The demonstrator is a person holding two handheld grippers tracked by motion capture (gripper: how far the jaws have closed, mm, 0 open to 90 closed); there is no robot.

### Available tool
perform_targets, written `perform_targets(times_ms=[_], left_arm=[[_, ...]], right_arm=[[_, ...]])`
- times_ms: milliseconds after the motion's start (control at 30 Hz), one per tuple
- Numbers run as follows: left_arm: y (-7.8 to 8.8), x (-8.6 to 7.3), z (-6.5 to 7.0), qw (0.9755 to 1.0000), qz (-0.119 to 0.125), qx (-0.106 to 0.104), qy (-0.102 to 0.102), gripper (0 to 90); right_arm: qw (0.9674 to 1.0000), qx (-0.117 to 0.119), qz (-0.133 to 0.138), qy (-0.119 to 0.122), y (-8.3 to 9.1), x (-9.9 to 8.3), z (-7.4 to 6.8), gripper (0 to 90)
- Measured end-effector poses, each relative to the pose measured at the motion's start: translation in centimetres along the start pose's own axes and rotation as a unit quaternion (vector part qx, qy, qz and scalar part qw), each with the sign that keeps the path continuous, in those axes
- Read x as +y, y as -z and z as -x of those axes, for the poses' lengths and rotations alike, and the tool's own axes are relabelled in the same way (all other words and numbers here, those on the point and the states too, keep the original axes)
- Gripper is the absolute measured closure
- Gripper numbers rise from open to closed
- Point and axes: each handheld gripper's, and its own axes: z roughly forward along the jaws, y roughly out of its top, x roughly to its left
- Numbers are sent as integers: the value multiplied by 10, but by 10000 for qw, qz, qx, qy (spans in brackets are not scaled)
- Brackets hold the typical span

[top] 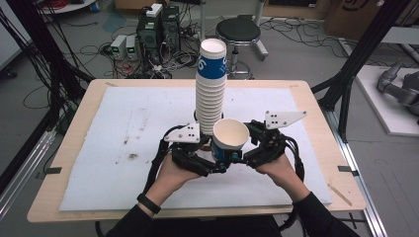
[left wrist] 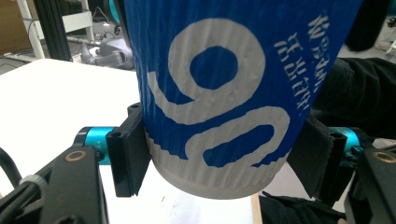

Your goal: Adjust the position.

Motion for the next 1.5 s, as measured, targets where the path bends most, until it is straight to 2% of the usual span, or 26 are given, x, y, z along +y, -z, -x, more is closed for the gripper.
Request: perform_targets(times_ms=[67, 300, 433, 533, 667, 833, 1500], left_arm=[[0, 0, 0, 10000, 1, -20, 9, 298], [0, 0, -1, 10000, 22, -72, 55, 292], [-1, 0, 0, 9998, 93, -122, 104, 215], [-1, 1, 0, 9997, 156, -132, 137, 198], [-1, 2, 0, 9997, 159, -148, 139, 205], [1, 2, 1, 9997, 208, -129, 92, 273], [0, 1, 1, 9997, 197, -125, 20, 283]], right_arm=[[10000, 35, 13, 15, 1, 0, 0, 190], [10000, 42, 13, 66, 2, 1, 0, 224], [10000, 44, -4, 72, 2, 1, 0, 233], [9999, 38, -36, 101, 1, 1, 0, 235], [9999, 56, -80, 130, -1, 0, -1, 235], [9998, 67, -108, 163, -2, 0, -2, 236], [9999, 122, -19, 0, -2, 2, -3, 189]])
